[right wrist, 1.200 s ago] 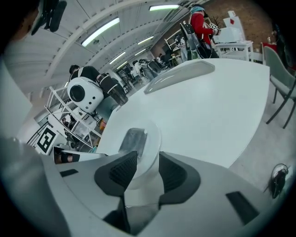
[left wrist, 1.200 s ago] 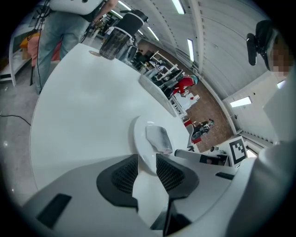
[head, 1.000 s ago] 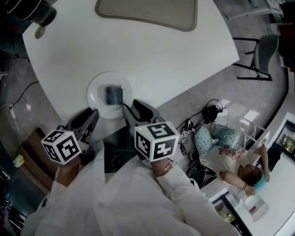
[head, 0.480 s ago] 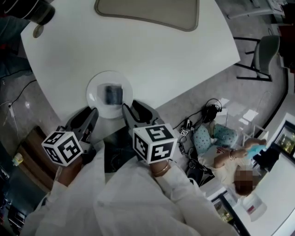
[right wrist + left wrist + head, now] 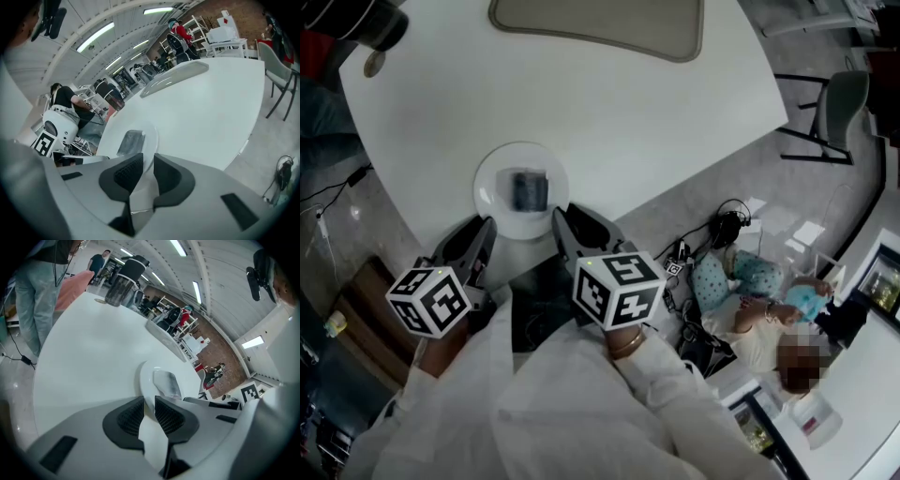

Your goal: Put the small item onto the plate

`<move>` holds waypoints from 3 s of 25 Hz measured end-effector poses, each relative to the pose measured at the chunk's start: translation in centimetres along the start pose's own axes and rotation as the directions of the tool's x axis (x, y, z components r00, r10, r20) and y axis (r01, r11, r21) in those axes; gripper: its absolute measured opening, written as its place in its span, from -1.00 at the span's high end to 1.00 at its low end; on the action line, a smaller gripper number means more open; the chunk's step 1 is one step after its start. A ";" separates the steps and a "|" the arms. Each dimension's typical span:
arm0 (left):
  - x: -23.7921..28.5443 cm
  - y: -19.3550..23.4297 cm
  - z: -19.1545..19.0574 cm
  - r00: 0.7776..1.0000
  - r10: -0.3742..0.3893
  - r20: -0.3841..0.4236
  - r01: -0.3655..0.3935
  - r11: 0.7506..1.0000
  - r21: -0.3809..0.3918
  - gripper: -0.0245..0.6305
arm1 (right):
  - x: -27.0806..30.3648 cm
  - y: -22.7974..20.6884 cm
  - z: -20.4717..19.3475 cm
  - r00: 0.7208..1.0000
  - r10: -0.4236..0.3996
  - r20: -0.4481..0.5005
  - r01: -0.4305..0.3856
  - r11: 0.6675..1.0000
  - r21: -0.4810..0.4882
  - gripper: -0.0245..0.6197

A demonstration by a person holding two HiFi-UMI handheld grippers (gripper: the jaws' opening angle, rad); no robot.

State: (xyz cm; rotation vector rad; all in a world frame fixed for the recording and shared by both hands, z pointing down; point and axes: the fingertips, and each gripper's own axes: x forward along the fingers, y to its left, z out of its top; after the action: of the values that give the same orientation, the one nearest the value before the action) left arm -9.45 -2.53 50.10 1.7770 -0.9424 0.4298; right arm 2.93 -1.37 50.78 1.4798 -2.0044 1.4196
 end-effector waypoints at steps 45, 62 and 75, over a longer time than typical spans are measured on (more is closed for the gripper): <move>-0.2 -4.9 6.9 0.990 -0.102 0.100 0.079 0.974 0.214 0.71 | -1.9 0.5 7.3 0.995 0.022 0.093 -0.022 1.000 -0.005 0.70; 7.4 -8.6 14.9 0.987 -0.067 0.148 0.036 0.979 0.200 0.70 | 0.8 -4.7 18.0 0.994 0.052 0.094 -0.050 0.998 -0.033 0.70; 14.8 -12.1 21.7 0.979 -0.088 0.185 0.046 0.975 0.219 0.70 | 2.8 -9.9 27.6 0.990 0.084 0.115 -0.075 0.994 -0.078 0.71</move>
State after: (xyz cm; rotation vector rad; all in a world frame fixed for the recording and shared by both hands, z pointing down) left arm 6.05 -26.05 43.71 2.0696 -0.9973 0.3283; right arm 18.64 -25.54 44.75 1.5006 -2.1852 1.3000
